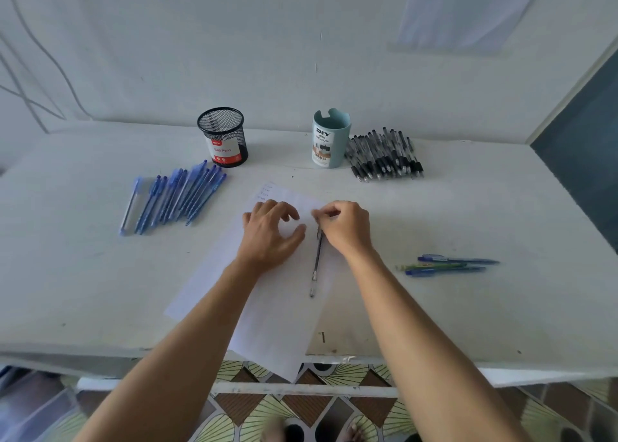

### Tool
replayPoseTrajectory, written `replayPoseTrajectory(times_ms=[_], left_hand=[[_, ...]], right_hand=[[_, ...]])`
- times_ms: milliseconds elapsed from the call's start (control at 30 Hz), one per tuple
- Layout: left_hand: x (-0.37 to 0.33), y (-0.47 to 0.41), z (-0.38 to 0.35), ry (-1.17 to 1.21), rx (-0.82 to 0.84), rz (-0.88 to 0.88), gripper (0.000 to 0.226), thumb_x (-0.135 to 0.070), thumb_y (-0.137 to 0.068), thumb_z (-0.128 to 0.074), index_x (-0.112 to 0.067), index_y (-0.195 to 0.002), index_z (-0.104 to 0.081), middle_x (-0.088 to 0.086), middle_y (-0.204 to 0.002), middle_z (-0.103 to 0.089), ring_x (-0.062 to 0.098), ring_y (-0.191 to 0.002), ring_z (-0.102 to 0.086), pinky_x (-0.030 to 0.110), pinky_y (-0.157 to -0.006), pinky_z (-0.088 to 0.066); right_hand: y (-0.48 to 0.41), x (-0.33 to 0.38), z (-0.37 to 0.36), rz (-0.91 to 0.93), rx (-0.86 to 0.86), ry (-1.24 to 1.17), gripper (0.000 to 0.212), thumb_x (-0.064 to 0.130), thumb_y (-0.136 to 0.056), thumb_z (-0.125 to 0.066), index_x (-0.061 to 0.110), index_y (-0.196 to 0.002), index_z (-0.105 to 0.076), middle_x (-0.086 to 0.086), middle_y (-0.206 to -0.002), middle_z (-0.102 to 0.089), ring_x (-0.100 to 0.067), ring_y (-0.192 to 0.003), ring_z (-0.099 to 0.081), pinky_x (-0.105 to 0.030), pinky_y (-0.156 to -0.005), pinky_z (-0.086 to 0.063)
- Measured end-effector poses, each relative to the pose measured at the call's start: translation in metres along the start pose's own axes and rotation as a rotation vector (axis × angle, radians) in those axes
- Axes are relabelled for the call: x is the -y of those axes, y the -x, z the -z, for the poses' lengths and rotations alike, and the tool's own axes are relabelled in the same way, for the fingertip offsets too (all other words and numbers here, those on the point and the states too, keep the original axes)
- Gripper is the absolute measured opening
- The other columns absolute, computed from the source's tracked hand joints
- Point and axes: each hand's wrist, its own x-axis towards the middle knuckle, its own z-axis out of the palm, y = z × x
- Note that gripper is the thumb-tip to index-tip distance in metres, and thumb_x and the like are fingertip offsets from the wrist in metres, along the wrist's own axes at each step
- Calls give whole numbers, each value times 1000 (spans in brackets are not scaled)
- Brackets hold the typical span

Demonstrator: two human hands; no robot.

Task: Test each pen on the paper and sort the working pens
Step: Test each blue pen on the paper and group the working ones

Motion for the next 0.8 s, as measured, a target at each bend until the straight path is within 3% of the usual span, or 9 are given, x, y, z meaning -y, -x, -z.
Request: replayPoseTrajectory(times_ms=[100,200,267,433,533,633,733,800], left_hand=[[-3,4,-3,-211,123,-180,49,-75,-78,-45,-27,-71,-51,-14,-69,-44,14,-81,-45,34,-77,-20],[-6,3,-5,-365,246,-253,58,-82,-77,-41,-24,-70,-46,-12,-66,-42,14,-80,-44,35,-78,-21],[-9,-1,-2,-384,315,-220,52,-76,-80,-46,-25,-73,-48,-11,-72,-45,14,-84,-43,37,-80,-25],[-34,-6,6,-420,383,-117,27,-47,-90,-55,-22,-82,-59,-7,-81,-57,18,-88,-54,37,-86,-33],[-40,-6,10,-360,309,-33,20,-40,-92,-53,-21,-91,-61,-3,-85,-60,23,-86,-57,33,-76,-38],[-42,-4,20,-300,318,-17,17,-40,-97,-52,-24,-102,-57,-1,-93,-68,25,-84,-60,36,-72,-49],[-47,-5,39,-167,317,-30,12,-38,-95,-63,-27,-101,-62,-10,-83,-69,13,-77,-64,30,-71,-49],[-52,-6,50,41,288,42,11,-31,-90,-73,-25,-95,-66,-9,-73,-71,3,-59,-62,21,-61,-46]], right_hand=[[4,-3,12,-18,8,-103,22,25,-94,-59,11,-107,-71,3,-100,-70,-14,-95,-65,-22,-82,-45],[9,-12,23,64,56,-82,23,18,-96,-54,14,-115,-68,3,-110,-66,-7,-85,-60,-13,-73,-40],[12,-20,28,94,50,-70,24,15,-96,-54,15,-115,-68,1,-113,-67,-5,-83,-58,-5,-69,-39],[17,-37,34,114,41,-86,30,5,-92,-53,14,-116,-68,-1,-118,-66,-9,-94,-59,-5,-78,-43],[22,-38,35,193,28,-97,40,0,-88,-56,13,-125,-62,-1,-123,-62,-12,-102,-58,-20,-87,-49],[25,-35,38,371,-19,50,49,14,-80,-59,21,-128,-62,5,-127,-62,-14,-117,-52,-27,-98,-40],[24,-31,41,516,-73,290,33,36,-85,-57,32,-115,-70,14,-115,-67,-10,-113,-53,-32,-95,-32],[23,-28,43,551,-76,299,19,39,-94,-60,32,-107,-73,14,-105,-70,-11,-102,-59,-34,-89,-32]])
